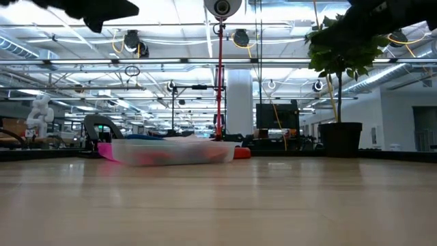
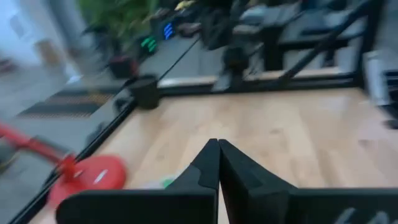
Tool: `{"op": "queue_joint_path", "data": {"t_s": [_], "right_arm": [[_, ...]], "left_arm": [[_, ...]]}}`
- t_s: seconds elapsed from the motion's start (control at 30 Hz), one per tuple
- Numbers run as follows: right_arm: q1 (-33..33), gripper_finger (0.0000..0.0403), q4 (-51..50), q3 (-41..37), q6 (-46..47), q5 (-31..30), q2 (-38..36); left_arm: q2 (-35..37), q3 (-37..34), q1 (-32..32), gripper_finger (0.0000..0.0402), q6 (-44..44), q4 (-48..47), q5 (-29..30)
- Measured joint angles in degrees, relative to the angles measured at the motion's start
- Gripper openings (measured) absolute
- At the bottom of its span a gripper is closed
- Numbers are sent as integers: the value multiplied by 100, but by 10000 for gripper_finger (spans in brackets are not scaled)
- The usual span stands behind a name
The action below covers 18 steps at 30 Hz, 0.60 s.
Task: Pack school essentials
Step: Return to Home Position
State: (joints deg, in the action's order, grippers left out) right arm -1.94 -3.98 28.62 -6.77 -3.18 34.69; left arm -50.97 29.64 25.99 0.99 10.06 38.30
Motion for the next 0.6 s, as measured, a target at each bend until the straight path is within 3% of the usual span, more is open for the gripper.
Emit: {"op": "queue_joint_path", "data": {"t_s": [0.13,0.33,0.6], "right_arm": [[208,2,-505,0,-162,-637,-295],[436,1,-1033,0,-88,-730,-712],[582,1,-716,-858,120,-766,-1184]], "left_arm": [[331,-932,-102,8,588,1429,-628],[705,-2198,-543,3,897,3108,-1658],[1202,-2909,-970,3,543,3437,-2144]]}}
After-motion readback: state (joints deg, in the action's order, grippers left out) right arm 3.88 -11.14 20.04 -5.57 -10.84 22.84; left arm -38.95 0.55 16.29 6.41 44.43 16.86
